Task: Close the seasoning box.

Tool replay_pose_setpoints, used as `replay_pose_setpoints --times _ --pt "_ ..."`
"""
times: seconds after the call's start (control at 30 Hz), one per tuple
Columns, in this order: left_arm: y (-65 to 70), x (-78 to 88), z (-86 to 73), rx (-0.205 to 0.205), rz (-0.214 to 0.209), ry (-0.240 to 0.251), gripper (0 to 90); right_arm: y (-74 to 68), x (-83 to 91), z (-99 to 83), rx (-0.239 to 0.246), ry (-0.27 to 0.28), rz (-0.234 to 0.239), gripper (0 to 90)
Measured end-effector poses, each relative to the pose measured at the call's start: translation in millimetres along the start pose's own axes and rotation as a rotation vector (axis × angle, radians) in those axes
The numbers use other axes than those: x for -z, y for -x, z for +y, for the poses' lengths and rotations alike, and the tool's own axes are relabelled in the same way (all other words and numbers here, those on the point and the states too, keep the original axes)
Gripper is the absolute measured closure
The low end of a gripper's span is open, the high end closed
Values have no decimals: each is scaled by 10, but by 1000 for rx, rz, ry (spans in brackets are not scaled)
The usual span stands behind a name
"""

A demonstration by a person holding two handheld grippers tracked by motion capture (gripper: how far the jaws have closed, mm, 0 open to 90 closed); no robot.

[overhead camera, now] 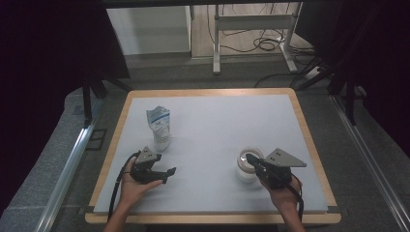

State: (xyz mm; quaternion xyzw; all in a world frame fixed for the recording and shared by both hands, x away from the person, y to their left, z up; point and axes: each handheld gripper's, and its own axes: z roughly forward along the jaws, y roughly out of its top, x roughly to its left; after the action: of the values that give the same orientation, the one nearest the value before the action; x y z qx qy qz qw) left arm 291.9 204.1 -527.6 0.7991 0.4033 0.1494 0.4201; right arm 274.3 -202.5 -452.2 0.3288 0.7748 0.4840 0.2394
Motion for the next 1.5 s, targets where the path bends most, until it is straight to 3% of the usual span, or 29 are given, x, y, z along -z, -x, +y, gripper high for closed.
replay_pose_setpoints --times 0.27,0.57,0.7,0.83,1.03,1.2,1.5 --pt "-31 32 -16 17 3 18 189 161 128 -95 -55 47 -7 900" --pt "-34 45 -38 17 6 19 189 501 366 -272 -118 94 -87 869" --pt "-41 51 -41 20 8 22 189 709 406 -461 -164 69 -120 798" --pt "-38 54 -45 12 9 29 188 805 368 -621 -156 24 -168 585" --pt "-34 45 -65 9 10 27 188 883 354 -789 -152 -10 -200 452" --pt "-32 34 -88 9 12 19 188 919 339 -867 -164 -44 -214 372" --pt "-40 47 -91 11 13 21 187 934 284 -898 -177 -71 -220 340"
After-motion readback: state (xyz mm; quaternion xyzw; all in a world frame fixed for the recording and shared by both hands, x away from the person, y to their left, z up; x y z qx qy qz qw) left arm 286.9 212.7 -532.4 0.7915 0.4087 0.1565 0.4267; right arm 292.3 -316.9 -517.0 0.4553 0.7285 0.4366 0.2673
